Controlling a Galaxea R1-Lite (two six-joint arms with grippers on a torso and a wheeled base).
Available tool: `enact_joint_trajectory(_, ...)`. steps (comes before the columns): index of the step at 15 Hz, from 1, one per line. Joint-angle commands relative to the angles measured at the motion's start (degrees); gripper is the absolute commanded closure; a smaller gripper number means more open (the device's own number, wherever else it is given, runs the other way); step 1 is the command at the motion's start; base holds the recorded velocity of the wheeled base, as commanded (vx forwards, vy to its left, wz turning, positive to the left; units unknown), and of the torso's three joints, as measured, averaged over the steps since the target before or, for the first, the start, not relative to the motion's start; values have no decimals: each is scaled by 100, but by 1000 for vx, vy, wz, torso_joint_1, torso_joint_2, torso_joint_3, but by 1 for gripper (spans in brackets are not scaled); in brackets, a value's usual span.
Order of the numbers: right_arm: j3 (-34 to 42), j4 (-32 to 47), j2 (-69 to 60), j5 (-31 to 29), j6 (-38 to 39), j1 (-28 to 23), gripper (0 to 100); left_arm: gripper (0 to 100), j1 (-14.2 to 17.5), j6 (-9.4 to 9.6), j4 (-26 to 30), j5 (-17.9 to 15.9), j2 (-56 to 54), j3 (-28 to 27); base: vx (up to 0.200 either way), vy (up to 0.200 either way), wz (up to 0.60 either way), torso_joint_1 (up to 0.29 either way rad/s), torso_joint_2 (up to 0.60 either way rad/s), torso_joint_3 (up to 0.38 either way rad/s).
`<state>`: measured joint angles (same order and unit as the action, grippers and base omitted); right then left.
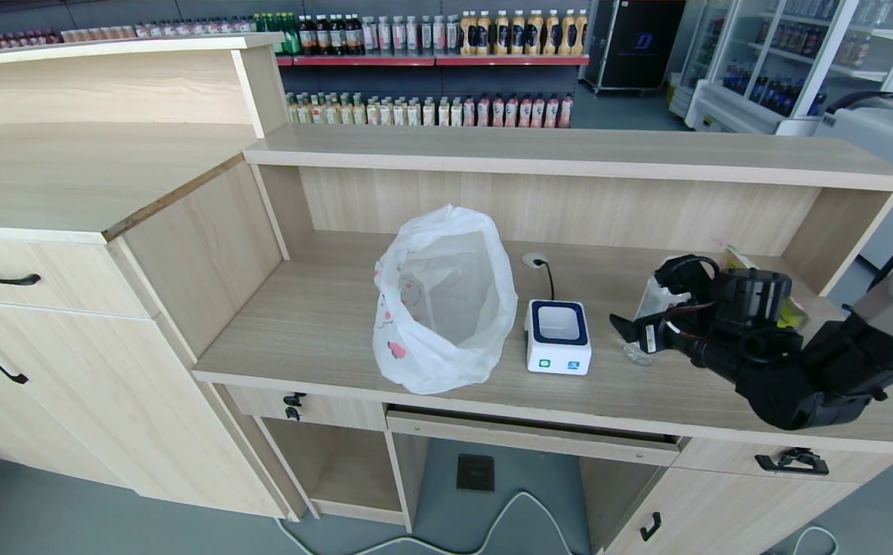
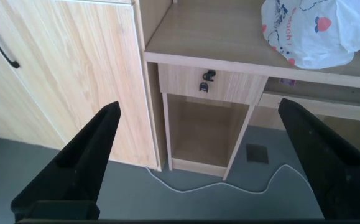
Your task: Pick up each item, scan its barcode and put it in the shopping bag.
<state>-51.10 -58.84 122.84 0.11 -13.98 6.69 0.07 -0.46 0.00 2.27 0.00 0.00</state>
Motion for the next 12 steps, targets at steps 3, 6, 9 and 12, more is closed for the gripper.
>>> enact_joint_trajectory(3,4,-119,178,7,-8,16,0,0,1,2,0,2,0,0,0,0,0,0,0,0)
enact_joint_trajectory(6,4,-286,170,24,10,-10,0,0,1,2,0,2,0,0,0,0,0,0,0,0)
enact_joint_trajectory(9,13,-312,152,147,18,-63,0,0,1,-6,0,2,0,0,0,0,0,0,0,0)
enact_joint_trajectory(12,30,-312,143,156,27,-72,0,0,1,2,0,2,0,0,0,0,0,0,0,0)
